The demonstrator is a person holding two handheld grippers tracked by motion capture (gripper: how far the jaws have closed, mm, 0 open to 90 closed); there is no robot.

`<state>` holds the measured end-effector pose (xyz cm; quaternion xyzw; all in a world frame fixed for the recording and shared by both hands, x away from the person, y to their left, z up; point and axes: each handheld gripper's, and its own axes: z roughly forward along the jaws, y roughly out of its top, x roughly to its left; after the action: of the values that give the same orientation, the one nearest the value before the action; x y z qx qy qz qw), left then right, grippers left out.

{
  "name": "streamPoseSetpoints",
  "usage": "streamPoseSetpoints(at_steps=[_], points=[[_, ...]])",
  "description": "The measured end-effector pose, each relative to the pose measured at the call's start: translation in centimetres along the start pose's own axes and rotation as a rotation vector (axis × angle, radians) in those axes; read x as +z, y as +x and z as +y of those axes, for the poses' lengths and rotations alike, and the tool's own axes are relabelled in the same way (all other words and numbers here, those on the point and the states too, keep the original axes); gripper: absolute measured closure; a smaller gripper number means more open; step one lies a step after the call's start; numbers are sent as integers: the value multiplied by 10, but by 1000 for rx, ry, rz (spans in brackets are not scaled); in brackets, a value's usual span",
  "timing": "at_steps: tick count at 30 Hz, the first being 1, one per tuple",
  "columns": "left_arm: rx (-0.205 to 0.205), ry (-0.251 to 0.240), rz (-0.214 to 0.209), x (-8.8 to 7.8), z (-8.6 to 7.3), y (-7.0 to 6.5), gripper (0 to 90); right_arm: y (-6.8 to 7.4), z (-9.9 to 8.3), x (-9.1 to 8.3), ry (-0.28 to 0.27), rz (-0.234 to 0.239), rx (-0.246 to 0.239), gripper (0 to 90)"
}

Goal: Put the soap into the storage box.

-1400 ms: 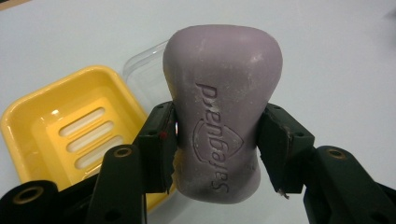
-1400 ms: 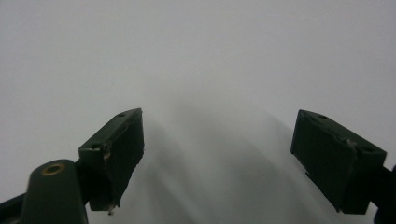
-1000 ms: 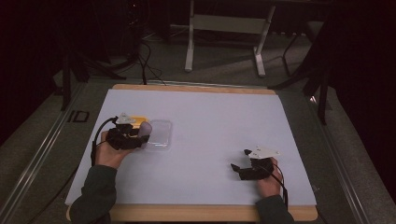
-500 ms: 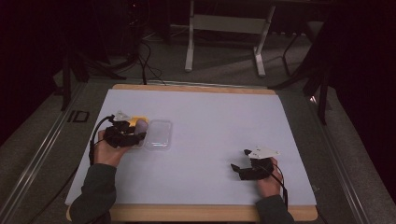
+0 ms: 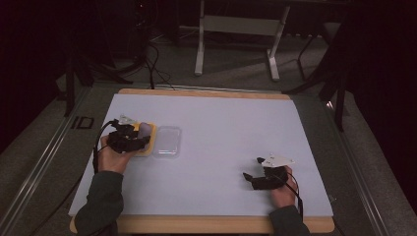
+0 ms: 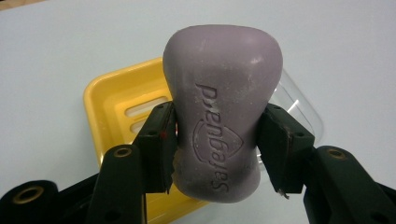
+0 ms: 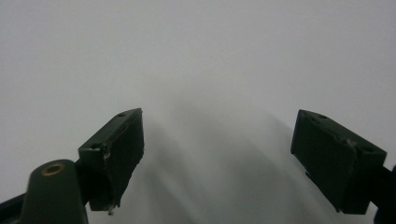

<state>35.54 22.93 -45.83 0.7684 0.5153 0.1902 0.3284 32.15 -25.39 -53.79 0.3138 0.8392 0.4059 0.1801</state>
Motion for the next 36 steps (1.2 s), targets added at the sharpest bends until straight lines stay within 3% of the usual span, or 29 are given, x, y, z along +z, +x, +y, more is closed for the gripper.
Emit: streamPoseSetpoints(at_steps=[19, 36], points=[[-57, 28, 95, 13, -2, 6, 499, 0, 0, 0, 1, 0, 0, 168], [-95, 61, 125, 29, -4, 17, 499, 0, 0, 0, 6, 0, -1, 168]])
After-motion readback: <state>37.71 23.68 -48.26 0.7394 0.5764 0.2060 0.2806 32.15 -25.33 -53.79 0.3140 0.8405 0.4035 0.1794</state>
